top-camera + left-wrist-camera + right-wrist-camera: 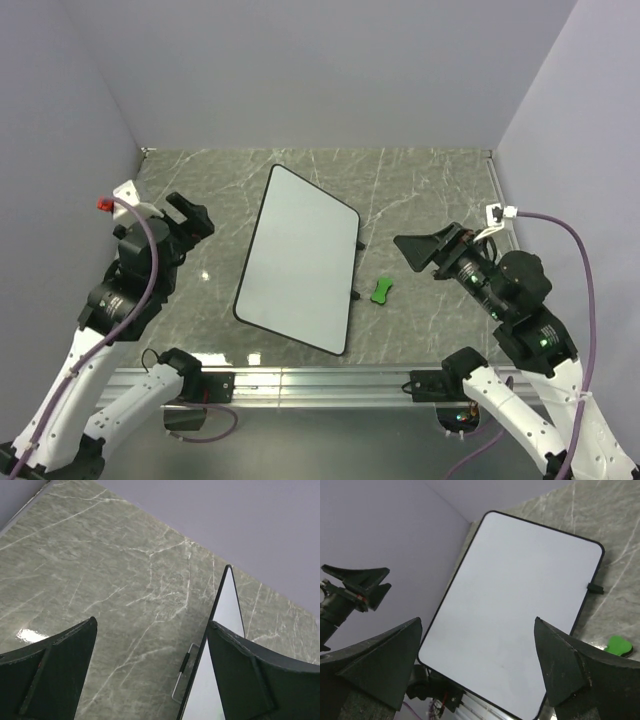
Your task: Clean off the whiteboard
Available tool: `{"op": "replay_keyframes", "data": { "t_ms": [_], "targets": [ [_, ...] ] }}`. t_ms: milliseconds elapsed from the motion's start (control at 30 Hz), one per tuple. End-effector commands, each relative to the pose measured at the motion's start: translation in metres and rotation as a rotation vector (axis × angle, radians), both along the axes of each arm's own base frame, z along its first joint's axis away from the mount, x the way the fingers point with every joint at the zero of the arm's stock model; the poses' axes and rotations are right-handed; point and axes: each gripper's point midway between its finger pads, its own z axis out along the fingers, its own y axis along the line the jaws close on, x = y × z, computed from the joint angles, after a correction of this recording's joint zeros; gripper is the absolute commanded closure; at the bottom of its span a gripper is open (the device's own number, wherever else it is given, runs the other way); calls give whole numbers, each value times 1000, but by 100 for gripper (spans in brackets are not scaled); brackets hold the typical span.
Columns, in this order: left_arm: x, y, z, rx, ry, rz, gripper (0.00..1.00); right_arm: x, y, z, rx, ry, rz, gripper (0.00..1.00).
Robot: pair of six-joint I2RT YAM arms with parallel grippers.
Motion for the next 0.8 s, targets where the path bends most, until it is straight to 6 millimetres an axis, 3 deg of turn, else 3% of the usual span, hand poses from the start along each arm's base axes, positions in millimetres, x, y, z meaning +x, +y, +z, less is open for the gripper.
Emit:
{"op": "replay_keyframes", "data": {
  "t_ms": [0,167,433,567,767],
  "targets": [
    [13,-4,11,-46,-87,15,3,5,7,-19,-2,41,18,0],
    [16,-6,4,-1,-20,5,4,-1,-1,-24,-21,32,-3,0],
    [10,-8,12,-6,-21,-19,4,-5,-2,-34,-70,54,14,0],
    [5,-22,26,-5,-28,-123,1,-9,-2,-34,-81,44,32,0],
    [-1,-23,29,36,58,-149,1,-17,-2,-39,-100,36,59,0]
  ]
}}
